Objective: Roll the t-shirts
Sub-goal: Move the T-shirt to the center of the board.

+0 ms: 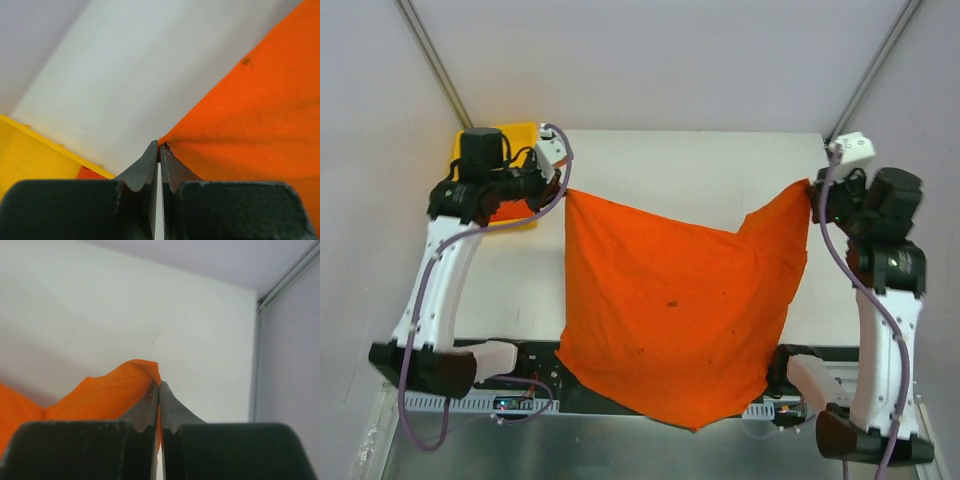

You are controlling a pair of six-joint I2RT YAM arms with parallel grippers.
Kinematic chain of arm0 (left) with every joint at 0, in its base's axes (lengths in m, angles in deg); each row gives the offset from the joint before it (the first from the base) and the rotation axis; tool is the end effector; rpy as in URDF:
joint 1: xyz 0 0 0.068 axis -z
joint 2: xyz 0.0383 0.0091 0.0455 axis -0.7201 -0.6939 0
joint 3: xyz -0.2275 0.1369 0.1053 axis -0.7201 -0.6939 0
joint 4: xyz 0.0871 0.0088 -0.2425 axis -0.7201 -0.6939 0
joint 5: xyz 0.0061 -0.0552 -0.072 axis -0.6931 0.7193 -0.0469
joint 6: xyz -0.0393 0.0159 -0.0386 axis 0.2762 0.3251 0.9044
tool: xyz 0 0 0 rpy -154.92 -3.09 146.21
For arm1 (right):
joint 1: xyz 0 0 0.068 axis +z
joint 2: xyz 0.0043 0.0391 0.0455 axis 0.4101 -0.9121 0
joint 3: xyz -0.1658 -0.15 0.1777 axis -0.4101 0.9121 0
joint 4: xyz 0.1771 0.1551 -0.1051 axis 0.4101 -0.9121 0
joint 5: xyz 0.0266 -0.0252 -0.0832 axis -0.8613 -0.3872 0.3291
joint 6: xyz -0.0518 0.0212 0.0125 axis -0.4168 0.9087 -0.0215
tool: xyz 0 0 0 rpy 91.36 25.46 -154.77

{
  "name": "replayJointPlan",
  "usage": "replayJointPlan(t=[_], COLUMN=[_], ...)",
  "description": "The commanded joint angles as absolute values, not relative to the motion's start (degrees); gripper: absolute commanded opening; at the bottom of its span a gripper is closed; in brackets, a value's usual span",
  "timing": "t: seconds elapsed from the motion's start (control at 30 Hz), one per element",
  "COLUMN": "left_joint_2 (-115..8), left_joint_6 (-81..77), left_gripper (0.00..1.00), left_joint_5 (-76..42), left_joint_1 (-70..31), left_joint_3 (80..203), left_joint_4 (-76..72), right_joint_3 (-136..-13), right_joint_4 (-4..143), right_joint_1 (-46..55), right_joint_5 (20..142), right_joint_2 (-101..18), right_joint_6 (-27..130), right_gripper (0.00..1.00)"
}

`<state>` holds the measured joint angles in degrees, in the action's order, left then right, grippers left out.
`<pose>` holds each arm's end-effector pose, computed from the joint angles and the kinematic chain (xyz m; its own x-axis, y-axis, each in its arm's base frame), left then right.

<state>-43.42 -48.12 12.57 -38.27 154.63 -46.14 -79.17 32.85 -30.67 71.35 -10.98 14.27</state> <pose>0.2055 -0.0532 0.4643 0.0700 0.4436 -0.8935 0.7629 0.5533 0.3345 0.1382 -0.0034 0.4824 -0.0279 -0.4832 -0.8751 -0.2319 0.8547 -0.4645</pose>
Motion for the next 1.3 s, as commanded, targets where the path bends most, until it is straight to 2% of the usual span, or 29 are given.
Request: replayJointPlan(t=[0.0,0.2,0.37,0.5,0.87,1.07,1.27], left_joint_2=[-53.0,-73.4,-87.0,-92.5,-99.5,-101.6,-100.4], left_joint_6=[-52.6,-50.7,-48.7,-46.0,-46.3,-47.6,-51.0], left_gripper=[0.00,0.00,0.00,0.00,0.00,0.00,0.00], left_joint_5=[14.3,1.4,-5.5,-9.2,-13.7,-12.4,-11.2], left_joint_1=[-38.0,-37.8,-37.8,-37.7,-37.7,-37.2,-36.2], left_joint_3=[151.6,161.7,171.5,176.6,186.5,187.9,185.4], left_joint_4=[-43.3,-42.9,-43.0,-42.9,-42.1,-42.2,-42.2], right_joint_3=[-71.0,-71.4,-79.1,-87.0,-101.8,-112.5,-110.2], right_joint_4=[43.4,54.2,58.6,59.2,64.3,52.7,46.7], right_joint_1=[-24.3,-20.4,-19.6,-19.2,-17.4,-17.9,-18.7], right_joint_5=[78.8,85.0,90.1,92.3,100.5,99.0,94.9], right_joint_2=[-16.9,-35.6,-52.4,-64.8,-76.2,-82.9,-80.5], right_joint_6=[14.1,14.7,13.4,12.9,3.9,0.8,-1.4], right_gripper=[0.01,0.01,0.01,0.01,0.01,0.01,0.01])
